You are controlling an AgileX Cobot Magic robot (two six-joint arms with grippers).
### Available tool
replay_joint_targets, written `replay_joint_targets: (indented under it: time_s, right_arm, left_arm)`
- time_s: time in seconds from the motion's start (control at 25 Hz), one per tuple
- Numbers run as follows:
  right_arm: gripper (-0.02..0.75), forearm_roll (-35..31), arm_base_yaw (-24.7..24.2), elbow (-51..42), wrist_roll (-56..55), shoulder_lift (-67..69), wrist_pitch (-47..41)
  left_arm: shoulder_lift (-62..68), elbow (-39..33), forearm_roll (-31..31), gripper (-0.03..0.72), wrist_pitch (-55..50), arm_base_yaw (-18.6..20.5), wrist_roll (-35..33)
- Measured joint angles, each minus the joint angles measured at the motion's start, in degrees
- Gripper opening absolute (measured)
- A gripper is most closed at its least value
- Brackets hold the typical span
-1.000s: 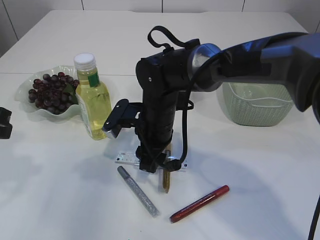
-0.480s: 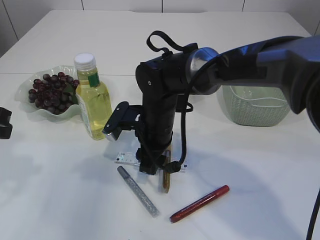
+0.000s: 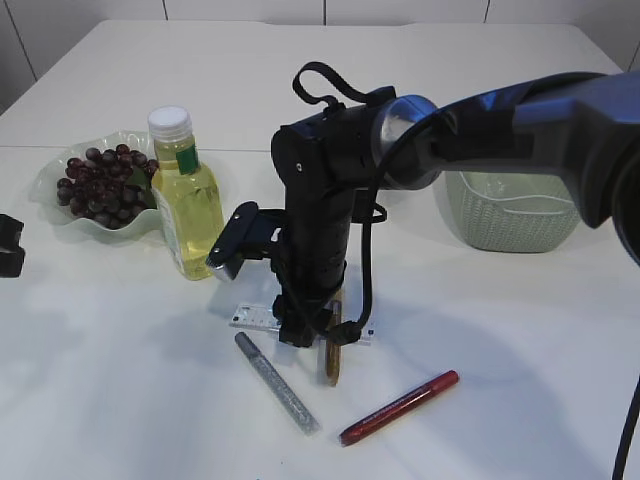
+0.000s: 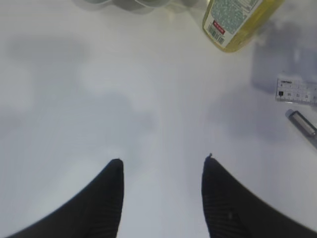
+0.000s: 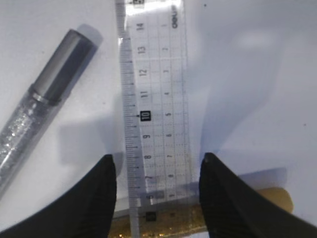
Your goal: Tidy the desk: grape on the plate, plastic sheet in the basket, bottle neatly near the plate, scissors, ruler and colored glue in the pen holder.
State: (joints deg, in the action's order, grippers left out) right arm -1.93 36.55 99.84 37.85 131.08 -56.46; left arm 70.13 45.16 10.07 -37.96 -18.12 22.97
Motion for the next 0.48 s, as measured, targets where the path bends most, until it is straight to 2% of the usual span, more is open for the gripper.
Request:
replay_joint_targets:
  time_s: [0.48]
  right_arm:
    - [0.43, 0.26, 0.0, 0.0, -0.67, 0.15, 0.68]
  left_arm:
    - [0.0, 0.0, 0.0, 0.377, 0.83, 0.0, 0.0]
